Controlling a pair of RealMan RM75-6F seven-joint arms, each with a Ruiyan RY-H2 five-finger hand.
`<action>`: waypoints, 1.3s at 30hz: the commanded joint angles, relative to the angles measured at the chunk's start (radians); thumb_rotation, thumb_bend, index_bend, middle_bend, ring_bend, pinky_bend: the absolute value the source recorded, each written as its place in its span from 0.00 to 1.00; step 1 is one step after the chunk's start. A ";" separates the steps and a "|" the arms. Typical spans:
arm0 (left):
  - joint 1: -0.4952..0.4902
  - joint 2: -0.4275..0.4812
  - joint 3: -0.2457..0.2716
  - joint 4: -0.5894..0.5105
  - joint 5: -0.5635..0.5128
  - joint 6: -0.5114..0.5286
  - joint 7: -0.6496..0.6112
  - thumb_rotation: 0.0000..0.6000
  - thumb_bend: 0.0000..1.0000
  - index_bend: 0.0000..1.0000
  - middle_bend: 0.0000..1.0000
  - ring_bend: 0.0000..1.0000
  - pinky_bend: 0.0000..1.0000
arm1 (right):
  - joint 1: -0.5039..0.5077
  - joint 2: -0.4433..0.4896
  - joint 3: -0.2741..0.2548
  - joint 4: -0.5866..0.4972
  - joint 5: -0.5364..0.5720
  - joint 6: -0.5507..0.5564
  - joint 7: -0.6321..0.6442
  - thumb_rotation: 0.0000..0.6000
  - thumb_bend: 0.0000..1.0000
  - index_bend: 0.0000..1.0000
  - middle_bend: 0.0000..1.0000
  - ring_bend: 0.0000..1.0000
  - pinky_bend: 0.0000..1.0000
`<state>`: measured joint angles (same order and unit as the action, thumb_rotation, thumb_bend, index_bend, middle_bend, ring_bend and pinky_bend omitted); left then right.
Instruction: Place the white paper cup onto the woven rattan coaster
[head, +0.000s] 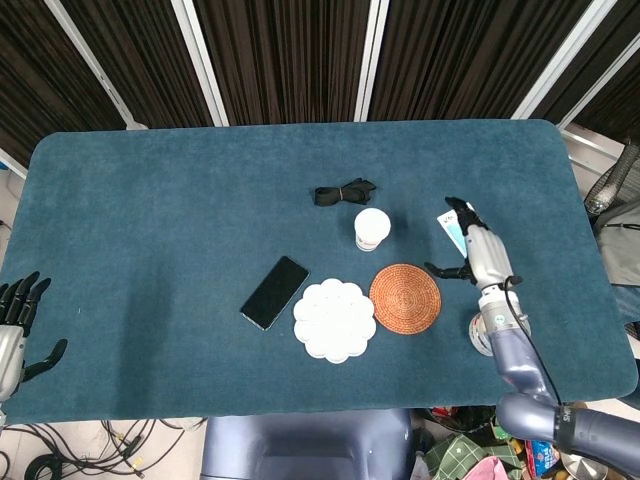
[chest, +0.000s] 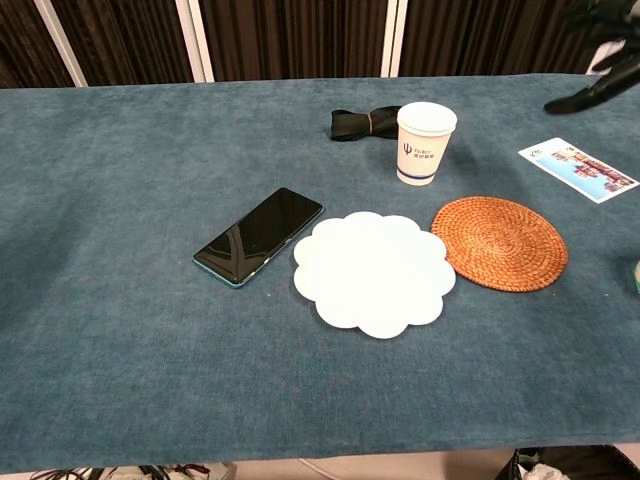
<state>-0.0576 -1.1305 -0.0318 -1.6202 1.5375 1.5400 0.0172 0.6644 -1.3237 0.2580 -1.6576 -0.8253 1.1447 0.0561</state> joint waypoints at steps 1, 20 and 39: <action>0.000 0.001 -0.001 0.001 -0.001 0.001 0.000 1.00 0.30 0.00 0.00 0.00 0.00 | -0.023 -0.114 -0.010 0.120 -0.050 -0.010 0.087 1.00 0.09 0.01 0.04 0.05 0.11; -0.003 0.002 -0.006 0.004 -0.012 -0.007 0.004 1.00 0.30 0.00 0.00 0.00 0.00 | 0.021 -0.407 0.069 0.492 -0.069 -0.157 0.293 1.00 0.09 0.01 0.06 0.06 0.11; -0.005 0.008 -0.008 -0.005 -0.027 -0.018 0.002 1.00 0.30 0.00 0.00 0.00 0.00 | 0.121 -0.558 0.151 0.640 -0.139 -0.190 0.308 1.00 0.09 0.09 0.10 0.09 0.11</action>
<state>-0.0623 -1.1220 -0.0399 -1.6253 1.5109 1.5222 0.0195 0.7763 -1.8724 0.4008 -1.0267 -0.9650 0.9540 0.3728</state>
